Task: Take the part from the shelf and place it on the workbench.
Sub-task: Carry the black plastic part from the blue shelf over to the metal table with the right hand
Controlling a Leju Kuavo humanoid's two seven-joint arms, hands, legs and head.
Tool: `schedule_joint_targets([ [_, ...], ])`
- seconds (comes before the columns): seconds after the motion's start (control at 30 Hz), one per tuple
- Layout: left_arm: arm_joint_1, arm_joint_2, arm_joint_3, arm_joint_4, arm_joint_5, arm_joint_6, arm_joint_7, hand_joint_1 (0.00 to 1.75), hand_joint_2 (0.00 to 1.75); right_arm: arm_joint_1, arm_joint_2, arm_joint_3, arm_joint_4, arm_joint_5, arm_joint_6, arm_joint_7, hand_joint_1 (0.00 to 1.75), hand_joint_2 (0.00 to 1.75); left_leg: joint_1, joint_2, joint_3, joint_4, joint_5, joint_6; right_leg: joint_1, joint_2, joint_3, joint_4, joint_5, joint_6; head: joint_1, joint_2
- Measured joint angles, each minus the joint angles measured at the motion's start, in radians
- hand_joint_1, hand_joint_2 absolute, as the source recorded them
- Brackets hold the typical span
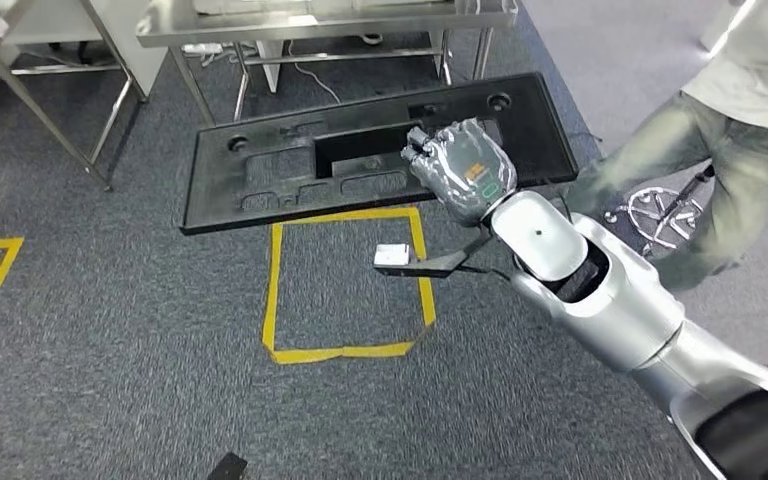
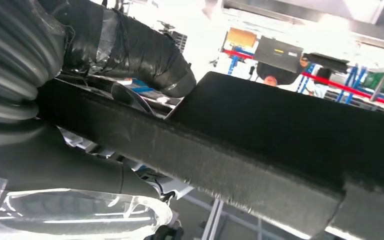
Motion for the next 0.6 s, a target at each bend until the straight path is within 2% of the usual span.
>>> schedule_joint_targets([
  [0.03, 0.000, 0.000, -0.002, 0.000, 0.000, -0.001, 0.000, 0.00, 1.75, 0.001, 0.000, 0.002, -0.001, 0.001, 0.000, 0.000, 1.75, 1.75, 0.000, 0.000, -0.041, 0.062, -0.013, -0.001, 0.003, 0.000, 0.007, 0.000, -0.006, -0.003, 0.000, 0.000],
  [0.07, 0.001, 0.000, -0.003, 0.000, 0.001, -0.001, 0.000, 0.00, 1.75, 0.004, 0.000, 0.005, -0.002, 0.002, 0.000, 0.000, 1.75, 1.75, 0.000, 0.000, -0.072, 0.101, -0.011, 0.001, 0.006, 0.001, 0.015, 0.000, -0.013, -0.005, 0.000, 0.000],
  [0.1, 0.002, 0.000, -0.004, 0.000, 0.002, -0.002, 0.000, 0.00, 1.75, 0.008, -0.001, 0.007, -0.002, 0.003, 0.000, 0.000, 1.75, 1.75, -0.001, 0.000, -0.090, 0.107, 0.007, 0.004, 0.008, 0.001, 0.024, 0.000, -0.020, -0.006, 0.000, 0.000],
  [0.13, 0.003, 0.000, -0.004, 0.000, 0.002, -0.003, 0.000, 0.00, 1.75, 0.010, -0.001, 0.008, -0.003, 0.004, 0.000, 0.000, 1.75, 1.75, -0.003, 0.000, -0.087, 0.075, 0.041, 0.010, 0.011, 0.002, 0.035, 0.000, -0.028, -0.006, 0.000, 0.000],
  [0.17, 0.003, 0.000, -0.005, 0.000, 0.002, -0.004, 0.000, 0.00, 1.75, 0.012, -0.001, 0.009, -0.003, 0.004, 0.000, 0.000, 1.75, 1.75, -0.006, 0.000, -0.067, 0.014, 0.085, 0.017, 0.012, 0.002, 0.046, 0.000, -0.036, -0.006, 0.000, 0.000],
  [0.2, 0.003, 0.001, -0.005, 0.000, 0.002, -0.004, 0.000, 0.00, 1.75, 0.011, -0.002, 0.009, -0.004, 0.005, 0.000, 0.000, 1.75, 1.75, -0.011, 0.000, -0.040, -0.050, 0.117, 0.027, 0.013, 0.002, 0.055, -0.002, -0.044, -0.005, 0.001, 0.000],
  [0.23, 0.003, 0.001, -0.005, 0.000, 0.002, -0.003, 0.001, 0.00, 1.75, 0.011, -0.002, 0.009, -0.005, 0.006, 0.000, 0.000, 1.75, 1.75, -0.017, 0.000, -0.013, -0.108, 0.135, 0.035, 0.013, 0.003, 0.063, -0.003, -0.050, -0.002, 0.001, 0.000],
  [0.27, 0.001, 0.003, -0.005, 0.000, 0.002, -0.003, 0.001, 0.00, 1.75, 0.010, -0.003, 0.009, -0.007, 0.006, 0.001, 0.000, 1.75, 1.75, -0.023, 0.001, 0.005, -0.143, 0.139, 0.042, 0.013, 0.003, 0.067, -0.008, -0.055, 0.002, 0.001, 0.000],
  [0.3, 0.001, 0.004, -0.006, 0.000, 0.002, -0.003, 0.001, 0.00, 1.75, 0.011, -0.003, 0.009, -0.008, 0.007, 0.001, 0.000, 1.75, 1.75, -0.026, 0.001, 0.016, -0.161, 0.130, 0.047, 0.012, 0.003, 0.071, -0.010, -0.055, 0.008, 0.001, 0.000],
  [0.4, 0.002, 0.005, -0.006, 0.000, 0.000, -0.003, 0.003, 0.00, 1.75, 0.014, -0.004, 0.010, -0.013, 0.008, 0.001, 0.000, 1.75, 1.75, -0.023, 0.001, 0.047, -0.194, 0.120, 0.056, 0.012, 0.002, 0.073, 0.005, -0.051, 0.021, 0.003, 0.000],
  [0.43, 0.002, 0.005, -0.006, 0.000, 0.000, -0.003, 0.003, 0.00, 1.75, 0.013, -0.005, 0.010, -0.015, 0.009, 0.001, 0.000, 1.75, 1.75, -0.021, 0.001, 0.060, -0.201, 0.117, 0.060, 0.011, 0.001, 0.060, 0.033, -0.056, 0.024, 0.004, 0.000],
  [0.47, 0.002, 0.005, -0.006, 0.000, -0.001, -0.003, 0.003, 0.00, 1.75, 0.013, -0.006, 0.010, -0.015, 0.010, 0.001, 0.000, 1.75, 1.75, -0.020, 0.001, 0.073, -0.207, 0.113, 0.062, 0.011, 0.000, 0.032, 0.082, -0.068, 0.027, 0.005, 0.000],
  [0.53, 0.001, 0.005, -0.006, 0.000, -0.001, -0.003, 0.003, 0.00, 1.75, 0.014, -0.006, 0.010, -0.016, 0.013, 0.001, 0.000, 1.75, 1.75, -0.020, 0.001, 0.092, -0.209, 0.099, 0.066, 0.007, 0.000, -0.045, 0.198, -0.108, 0.034, 0.005, 0.000],
  [0.57, 0.001, 0.005, -0.006, 0.000, -0.001, -0.003, 0.003, 0.00, 1.75, 0.017, -0.006, 0.011, -0.016, 0.014, 0.001, -0.001, 1.75, 1.75, -0.019, 0.000, 0.103, -0.209, 0.089, 0.065, 0.003, 0.000, -0.082, 0.238, -0.128, 0.039, 0.005, 0.000],
  [0.6, 0.002, 0.005, -0.006, 0.000, -0.001, -0.003, 0.003, 0.00, 1.75, 0.019, -0.007, 0.011, -0.016, 0.016, 0.002, -0.002, 1.75, 1.75, -0.018, -0.001, 0.115, -0.209, 0.079, 0.063, -0.002, -0.001, -0.104, 0.248, -0.135, 0.045, 0.005, 0.000],
])
